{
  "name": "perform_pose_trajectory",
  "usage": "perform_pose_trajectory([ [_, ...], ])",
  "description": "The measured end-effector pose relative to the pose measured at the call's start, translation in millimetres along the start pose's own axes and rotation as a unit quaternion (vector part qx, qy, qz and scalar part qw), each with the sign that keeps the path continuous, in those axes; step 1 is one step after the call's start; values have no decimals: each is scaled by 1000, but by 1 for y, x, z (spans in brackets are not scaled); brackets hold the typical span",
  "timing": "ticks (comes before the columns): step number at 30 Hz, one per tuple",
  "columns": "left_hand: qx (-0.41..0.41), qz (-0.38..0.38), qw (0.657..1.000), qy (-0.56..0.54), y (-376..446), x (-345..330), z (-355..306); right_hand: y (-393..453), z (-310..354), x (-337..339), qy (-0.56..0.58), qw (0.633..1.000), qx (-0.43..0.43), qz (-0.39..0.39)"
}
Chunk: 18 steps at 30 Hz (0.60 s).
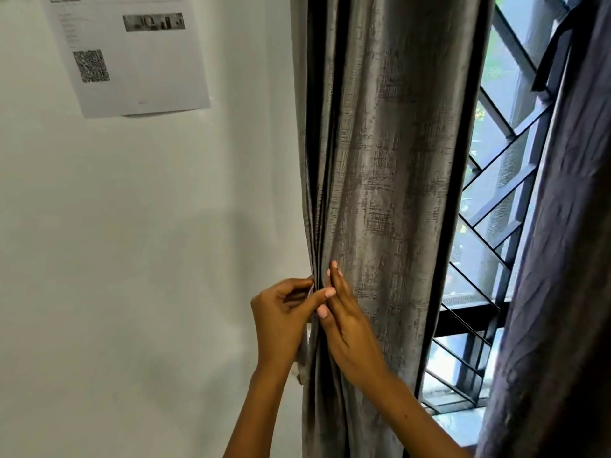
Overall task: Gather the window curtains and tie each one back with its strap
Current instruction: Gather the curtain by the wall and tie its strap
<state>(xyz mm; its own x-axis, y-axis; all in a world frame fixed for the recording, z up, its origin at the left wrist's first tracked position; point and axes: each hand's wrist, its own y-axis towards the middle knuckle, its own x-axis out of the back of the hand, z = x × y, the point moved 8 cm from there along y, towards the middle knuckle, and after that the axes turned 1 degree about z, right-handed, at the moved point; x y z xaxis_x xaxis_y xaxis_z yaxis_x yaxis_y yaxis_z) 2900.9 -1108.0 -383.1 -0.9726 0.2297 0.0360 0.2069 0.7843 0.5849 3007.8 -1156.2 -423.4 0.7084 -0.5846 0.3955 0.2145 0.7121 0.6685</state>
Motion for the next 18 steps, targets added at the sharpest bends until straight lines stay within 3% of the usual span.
perform_pose_trajectory([
  [3, -5, -17, 1000, 9, 3, 4, 0, 4, -6, 9, 22, 1000, -13, 3],
  [6, -5, -22, 1000, 6, 5, 10, 1, 18, -30, 52, -14, 987, -86, -135],
  [8, -7, -17, 1000, 12, 6, 12, 2, 25, -47, 74, 60, 966, -163, -194],
  [10, -6, -13, 1000, 20, 7, 13, 1, 35, -55, 77, 163, 950, -203, -172],
  [12, -11, -23, 999, 29, 6, 13, 0, 38, -44, 76, 182, 958, -163, -153],
  [15, -26, -55, 997, 48, 3, 12, 1, 15, -21, 73, 34, 974, -64, -214],
  [18, -47, -65, 995, 60, -2, 7, -2, -11, 7, 54, -56, 974, -2, -220],
])
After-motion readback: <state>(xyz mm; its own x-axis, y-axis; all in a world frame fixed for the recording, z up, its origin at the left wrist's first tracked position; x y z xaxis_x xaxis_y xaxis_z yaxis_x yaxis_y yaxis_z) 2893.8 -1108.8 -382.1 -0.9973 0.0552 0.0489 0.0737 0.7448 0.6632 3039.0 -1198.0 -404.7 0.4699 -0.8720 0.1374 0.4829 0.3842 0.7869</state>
